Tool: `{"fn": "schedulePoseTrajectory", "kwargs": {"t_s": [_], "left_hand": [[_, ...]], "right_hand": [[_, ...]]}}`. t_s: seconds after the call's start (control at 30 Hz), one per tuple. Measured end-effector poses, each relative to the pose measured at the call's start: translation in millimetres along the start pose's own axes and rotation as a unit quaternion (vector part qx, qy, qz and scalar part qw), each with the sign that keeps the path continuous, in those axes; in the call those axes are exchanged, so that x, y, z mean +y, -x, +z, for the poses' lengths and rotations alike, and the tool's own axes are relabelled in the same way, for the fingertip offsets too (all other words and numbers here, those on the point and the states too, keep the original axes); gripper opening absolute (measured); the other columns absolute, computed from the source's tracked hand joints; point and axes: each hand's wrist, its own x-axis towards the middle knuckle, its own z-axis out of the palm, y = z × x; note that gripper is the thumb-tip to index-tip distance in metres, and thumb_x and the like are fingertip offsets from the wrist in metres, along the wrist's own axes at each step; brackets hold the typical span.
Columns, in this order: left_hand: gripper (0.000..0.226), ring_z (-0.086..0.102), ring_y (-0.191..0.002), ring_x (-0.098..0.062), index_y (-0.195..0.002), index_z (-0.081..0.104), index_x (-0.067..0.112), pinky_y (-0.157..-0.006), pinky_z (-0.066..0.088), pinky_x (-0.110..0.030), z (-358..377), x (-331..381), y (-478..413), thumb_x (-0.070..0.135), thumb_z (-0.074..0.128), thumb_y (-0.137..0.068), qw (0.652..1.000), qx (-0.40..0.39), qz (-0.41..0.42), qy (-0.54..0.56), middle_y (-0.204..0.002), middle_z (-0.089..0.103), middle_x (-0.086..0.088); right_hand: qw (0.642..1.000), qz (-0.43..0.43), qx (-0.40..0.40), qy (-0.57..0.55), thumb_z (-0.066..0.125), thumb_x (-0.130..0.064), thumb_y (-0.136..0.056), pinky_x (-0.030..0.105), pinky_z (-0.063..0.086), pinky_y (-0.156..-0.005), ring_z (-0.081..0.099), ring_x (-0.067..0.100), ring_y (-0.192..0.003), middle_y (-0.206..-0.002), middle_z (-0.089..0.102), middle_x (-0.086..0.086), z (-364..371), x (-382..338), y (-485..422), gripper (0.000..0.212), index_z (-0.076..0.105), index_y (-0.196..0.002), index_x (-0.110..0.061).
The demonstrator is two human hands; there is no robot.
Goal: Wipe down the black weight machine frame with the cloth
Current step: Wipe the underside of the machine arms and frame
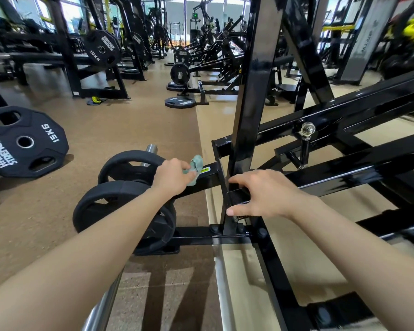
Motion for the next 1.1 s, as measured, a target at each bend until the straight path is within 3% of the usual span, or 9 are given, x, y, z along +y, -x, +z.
{"fn": "schedulePoseTrajectory", "kwargs": {"t_s": [0.13,0.23,0.33,0.47,0.6,0.73,0.9,1.0,1.1], "left_hand": [[0.030,0.065,-0.097,-0.024,-0.120,0.075,0.023,-0.078,0.047,-0.035,6.6,21.5,8.9,0.039,0.067,-0.096,0.990,-0.031,0.092,0.100,-0.106,0.075,-0.001],[0.031,0.061,-0.114,-0.018,-0.124,0.073,0.020,-0.095,0.047,-0.035,11.5,39.2,18.9,0.034,0.067,-0.097,0.979,-0.053,0.145,0.133,-0.125,0.071,0.001],[0.023,0.060,-0.113,-0.016,-0.113,0.077,0.018,-0.098,0.046,-0.034,14.9,44.0,26.3,0.029,0.072,-0.093,0.970,-0.069,0.164,0.165,-0.117,0.068,0.002],[0.003,0.059,-0.096,-0.006,-0.085,0.079,0.019,-0.085,0.041,-0.019,11.8,43.8,40.5,0.019,0.082,-0.084,0.956,-0.097,0.150,0.233,-0.097,0.064,0.010],[0.017,0.057,-0.077,0.000,-0.068,0.070,0.015,-0.077,0.043,-0.022,15.2,43.1,52.0,0.008,0.079,-0.080,0.938,-0.126,0.110,0.305,-0.076,0.065,0.014],[0.006,0.060,-0.093,-0.005,-0.086,0.075,0.015,-0.076,0.042,-0.024,25.0,50.0,48.9,0.020,0.078,-0.086,0.941,-0.075,0.037,0.328,-0.097,0.069,0.009],[0.024,0.061,-0.093,-0.005,-0.112,0.074,0.018,-0.061,0.042,-0.013,35.0,62.1,38.8,0.029,0.075,-0.091,0.937,-0.027,-0.043,0.347,-0.118,0.066,0.003],[0.019,0.060,-0.089,-0.006,-0.105,0.074,0.019,-0.057,0.044,-0.015,37.3,67.6,38.7,0.026,0.077,-0.088,0.938,-0.018,-0.062,0.341,-0.114,0.067,0.004],[0.006,0.061,-0.089,-0.010,-0.083,0.074,0.021,-0.061,0.042,-0.021,30.9,68.1,40.4,0.022,0.079,-0.081,0.951,-0.034,-0.039,0.304,-0.103,0.069,0.005]], "right_hand": [[0.999,0.024,-0.011,0.042,0.056,-0.084,-0.074,0.034,0.048,-0.082,0.064,0.018,-0.102,-0.110,0.068,-0.009,-4.4,18.8,12.6,0.072,0.060,-0.127,-0.036],[0.995,0.030,-0.010,0.091,0.048,-0.089,-0.073,0.039,0.041,-0.096,0.062,0.019,-0.108,-0.113,0.068,-0.009,-5.8,22.7,12.5,0.074,0.056,-0.128,-0.040],[0.994,0.052,-0.016,0.096,0.039,-0.096,-0.065,0.043,0.041,-0.102,0.063,0.020,-0.108,-0.111,0.069,-0.007,-10.0,31.2,13.9,0.083,0.054,-0.127,-0.043],[0.995,0.055,-0.003,0.082,0.025,-0.101,-0.057,0.043,0.044,-0.099,0.064,0.020,-0.106,-0.109,0.070,-0.006,-5.6,37.9,17.4,0.096,0.055,-0.127,-0.043],[0.996,0.052,0.004,0.066,0.025,-0.101,-0.056,0.039,0.046,-0.094,0.065,0.019,-0.098,-0.101,0.070,-0.007,-4.9,39.3,16.0,0.094,0.060,-0.121,-0.042],[0.997,0.043,0.008,0.058,0.030,-0.099,-0.059,0.039,0.045,-0.094,0.065,0.017,-0.093,-0.096,0.070,-0.009,-2.5,39.1,17.7,0.087,0.061,-0.117,-0.041],[0.998,0.044,0.011,0.044,0.037,-0.096,-0.062,0.039,0.044,-0.096,0.065,0.016,-0.093,-0.095,0.069,-0.010,-2.2,38.1,18.8,0.079,0.061,-0.114,-0.042],[0.998,0.051,0.007,0.036,0.041,-0.095,-0.062,0.038,0.045,-0.094,0.064,0.015,-0.092,-0.093,0.069,-0.011,-4.4,36.8,19.9,0.077,0.060,-0.115,-0.042],[0.997,0.060,-0.011,0.036,0.048,-0.092,-0.066,0.038,0.044,-0.097,0.065,0.017,-0.094,-0.094,0.069,-0.011,-9.2,34.4,19.1,0.073,0.059,-0.118,-0.042]]}}
